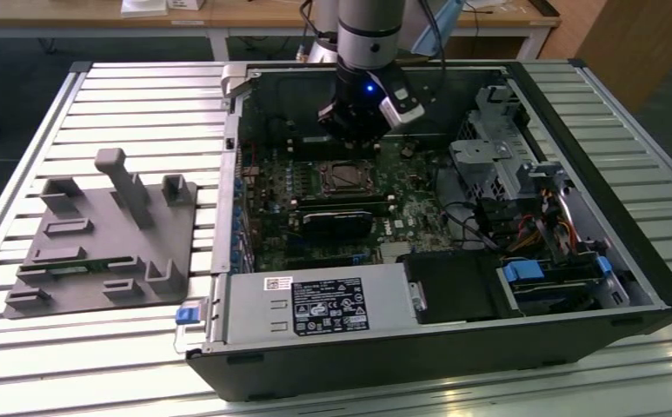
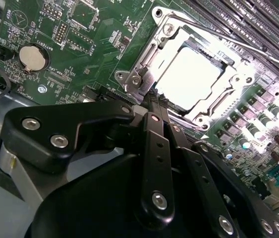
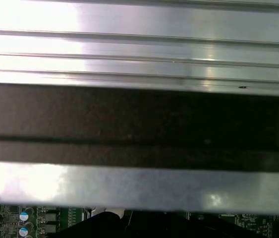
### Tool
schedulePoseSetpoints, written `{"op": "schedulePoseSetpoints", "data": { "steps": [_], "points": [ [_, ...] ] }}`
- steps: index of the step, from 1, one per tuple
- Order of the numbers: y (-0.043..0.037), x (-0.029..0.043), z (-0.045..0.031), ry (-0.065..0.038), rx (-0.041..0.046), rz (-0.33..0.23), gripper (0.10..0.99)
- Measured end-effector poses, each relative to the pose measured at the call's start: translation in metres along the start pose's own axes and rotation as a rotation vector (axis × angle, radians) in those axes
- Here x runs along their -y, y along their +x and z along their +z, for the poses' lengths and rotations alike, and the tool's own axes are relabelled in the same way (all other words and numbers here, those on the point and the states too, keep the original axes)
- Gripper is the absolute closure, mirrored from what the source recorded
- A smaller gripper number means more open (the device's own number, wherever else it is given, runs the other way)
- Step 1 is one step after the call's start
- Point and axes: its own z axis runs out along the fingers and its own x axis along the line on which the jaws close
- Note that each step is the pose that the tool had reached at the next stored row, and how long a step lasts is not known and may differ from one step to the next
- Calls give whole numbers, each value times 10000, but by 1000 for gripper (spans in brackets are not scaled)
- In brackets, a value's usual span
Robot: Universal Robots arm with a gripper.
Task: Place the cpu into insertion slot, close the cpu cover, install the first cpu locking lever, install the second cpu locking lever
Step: 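Install the second cpu locking lever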
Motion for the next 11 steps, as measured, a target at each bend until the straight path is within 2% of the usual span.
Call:
{"op": "schedulePoseSetpoints", "data": {
  "steps": [8,11],
  "points": [
    [1,35,-1,2,0,12,980],
    [0,36,-45,5,0,158,980]
  ]
}}
